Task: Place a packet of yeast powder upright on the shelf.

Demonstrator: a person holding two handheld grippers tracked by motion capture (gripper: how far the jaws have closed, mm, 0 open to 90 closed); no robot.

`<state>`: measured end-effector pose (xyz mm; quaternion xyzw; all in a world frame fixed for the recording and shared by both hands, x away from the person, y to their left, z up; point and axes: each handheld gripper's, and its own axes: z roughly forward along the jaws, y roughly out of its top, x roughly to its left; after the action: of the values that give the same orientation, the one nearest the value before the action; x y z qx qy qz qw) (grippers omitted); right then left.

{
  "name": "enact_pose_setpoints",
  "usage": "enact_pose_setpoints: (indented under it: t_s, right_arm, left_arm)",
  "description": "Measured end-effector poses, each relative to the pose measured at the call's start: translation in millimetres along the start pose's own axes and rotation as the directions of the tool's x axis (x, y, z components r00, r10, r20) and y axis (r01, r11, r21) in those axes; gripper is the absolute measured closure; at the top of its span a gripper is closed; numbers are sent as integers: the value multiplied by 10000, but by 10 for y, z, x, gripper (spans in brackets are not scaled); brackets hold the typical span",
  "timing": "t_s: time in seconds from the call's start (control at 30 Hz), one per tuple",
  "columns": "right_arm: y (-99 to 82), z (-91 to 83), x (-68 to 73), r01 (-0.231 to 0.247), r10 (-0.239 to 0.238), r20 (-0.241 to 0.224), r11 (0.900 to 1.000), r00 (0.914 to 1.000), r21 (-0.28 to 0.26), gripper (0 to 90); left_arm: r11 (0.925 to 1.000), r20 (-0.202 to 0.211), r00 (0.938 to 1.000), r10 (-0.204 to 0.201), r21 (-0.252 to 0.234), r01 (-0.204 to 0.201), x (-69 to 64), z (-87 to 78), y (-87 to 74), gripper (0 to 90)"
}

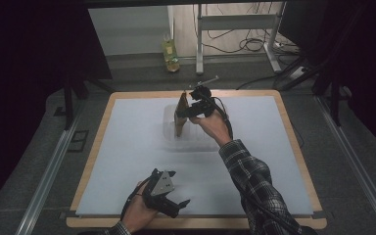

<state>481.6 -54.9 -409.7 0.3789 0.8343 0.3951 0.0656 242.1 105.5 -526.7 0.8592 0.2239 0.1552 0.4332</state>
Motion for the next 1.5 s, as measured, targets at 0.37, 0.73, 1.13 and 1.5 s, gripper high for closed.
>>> enact_pose_setpoints:
  t_s: [0.37, 0.73, 1.13, 1.5]
  right_arm:
    - [-111, -116, 36, 539, -538, 111, 9985, 9985, -128, 192]
    - [-208, -257, 60, 794, -809, -338, 9959, 9962, -429, 173]
    - [-338, -369, 134, 1121, -1149, -617, 9926, 9915, -474, 152]
    - [-504, -460, 195, 1712, -1760, -715, 9829, 9818, -678, 127]
  left_arm:
    - [10000, -50, 10000, 2, 16, -2, 14, 1, -10, 3]
    - [10000, -43, 10000, 33, 81, -32, 11, 12, -13, 3]
    - [10000, -25, 10000, 21, 44, -21, 13, 10, -13, 3]
    - [10000, 57, 10000, 9, -20, -9, 12, 10, -13, 2]
